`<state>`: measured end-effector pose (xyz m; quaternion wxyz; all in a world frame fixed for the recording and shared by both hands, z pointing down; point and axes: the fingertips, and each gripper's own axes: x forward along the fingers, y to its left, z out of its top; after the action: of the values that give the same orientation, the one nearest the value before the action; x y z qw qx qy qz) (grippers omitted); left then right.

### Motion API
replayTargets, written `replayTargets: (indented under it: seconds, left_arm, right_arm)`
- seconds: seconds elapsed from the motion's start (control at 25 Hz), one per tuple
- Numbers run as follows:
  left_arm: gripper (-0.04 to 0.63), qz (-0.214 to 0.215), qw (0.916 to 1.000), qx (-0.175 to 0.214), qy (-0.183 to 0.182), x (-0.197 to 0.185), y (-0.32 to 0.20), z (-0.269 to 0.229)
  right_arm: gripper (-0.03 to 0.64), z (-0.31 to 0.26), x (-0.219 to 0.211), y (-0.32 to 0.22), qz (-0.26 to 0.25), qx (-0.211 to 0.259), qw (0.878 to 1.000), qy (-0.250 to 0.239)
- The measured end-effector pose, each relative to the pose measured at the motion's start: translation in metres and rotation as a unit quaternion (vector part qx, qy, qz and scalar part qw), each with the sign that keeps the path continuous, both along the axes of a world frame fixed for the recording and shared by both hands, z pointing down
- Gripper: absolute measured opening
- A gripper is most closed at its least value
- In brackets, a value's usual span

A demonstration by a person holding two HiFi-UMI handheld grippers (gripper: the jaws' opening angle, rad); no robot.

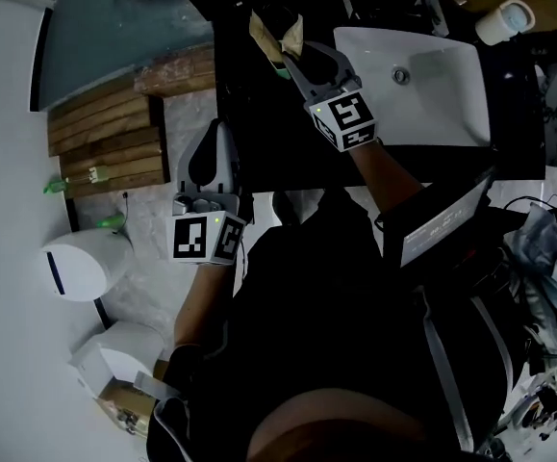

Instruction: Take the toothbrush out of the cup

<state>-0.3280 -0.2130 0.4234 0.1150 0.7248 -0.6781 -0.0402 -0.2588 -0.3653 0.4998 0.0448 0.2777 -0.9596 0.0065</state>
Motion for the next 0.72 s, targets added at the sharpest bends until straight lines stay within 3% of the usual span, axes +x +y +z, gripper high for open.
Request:
replayTargets:
  seconds: [0.56, 0.72]
  left_arm:
    - [0.005, 0.103, 0.9934, 0.051, -0.002, 0.004, 0.008, -0.04]
    - [0.005, 0.123, 0.9904, 0.062, 0.006, 0.005, 0.01, -0.048]
  right_arm:
    - [0.11, -0.086, 0.031, 0.041, 0.067, 0.026, 0.997, -0.028]
    - [0.063, -0.108, 0.041, 0.064, 0.076, 0.03, 0.996, -0.042]
